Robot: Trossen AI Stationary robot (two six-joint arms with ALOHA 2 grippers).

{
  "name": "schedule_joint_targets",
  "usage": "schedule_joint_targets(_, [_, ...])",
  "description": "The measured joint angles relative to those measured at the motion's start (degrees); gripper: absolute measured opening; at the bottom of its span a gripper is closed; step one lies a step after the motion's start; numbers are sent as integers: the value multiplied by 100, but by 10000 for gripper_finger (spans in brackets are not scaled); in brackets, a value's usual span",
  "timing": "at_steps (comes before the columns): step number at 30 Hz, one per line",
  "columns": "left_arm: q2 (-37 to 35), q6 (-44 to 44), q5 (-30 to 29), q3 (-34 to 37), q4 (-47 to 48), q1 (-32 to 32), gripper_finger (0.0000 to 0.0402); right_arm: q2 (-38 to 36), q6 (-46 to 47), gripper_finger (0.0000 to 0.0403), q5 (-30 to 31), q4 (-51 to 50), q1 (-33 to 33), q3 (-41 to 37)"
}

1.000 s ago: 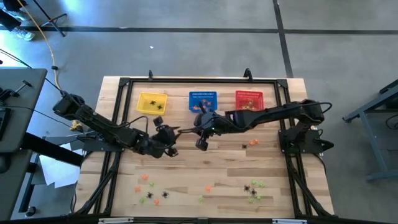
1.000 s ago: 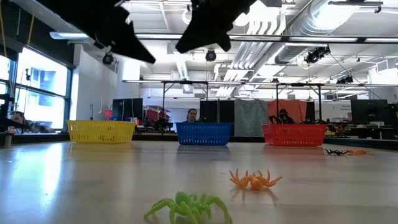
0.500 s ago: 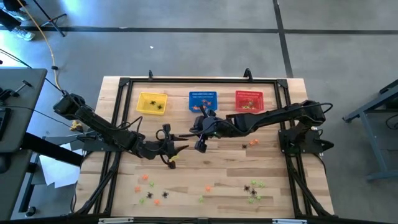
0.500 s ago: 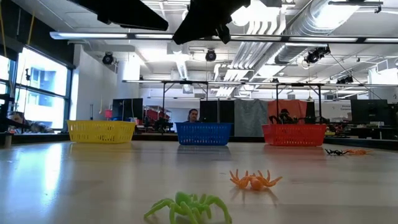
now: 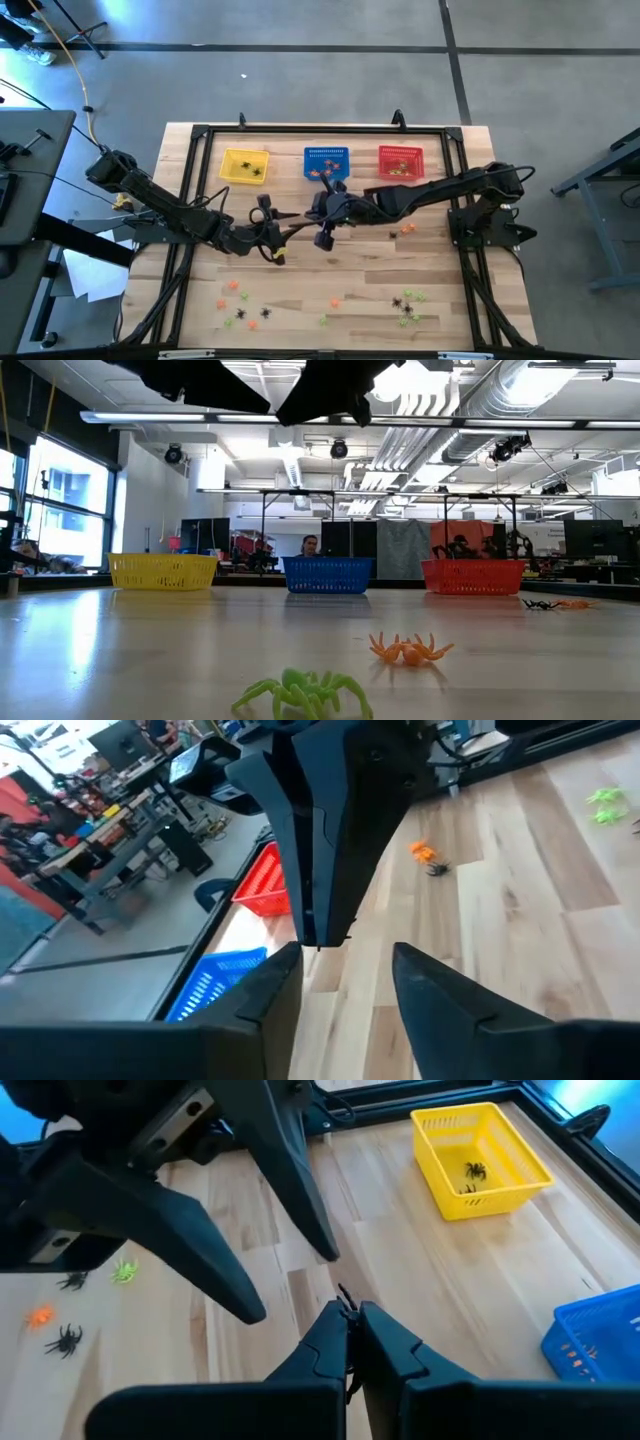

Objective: Sort Halloween decoration
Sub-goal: Put the black spider toy into the yellow basket

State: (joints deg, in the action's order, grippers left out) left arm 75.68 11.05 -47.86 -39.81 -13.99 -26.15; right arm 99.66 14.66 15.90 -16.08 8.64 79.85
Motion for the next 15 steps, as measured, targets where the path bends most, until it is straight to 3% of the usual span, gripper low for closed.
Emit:
schedule_joint_targets(9, [2,262,-202,0,-28,4,206,-2,20,0,-139,137,4,2])
schedule_joint_targets(15, [2,269,-196,0,-244,4,223,-2,-27,0,-273,436,4,2])
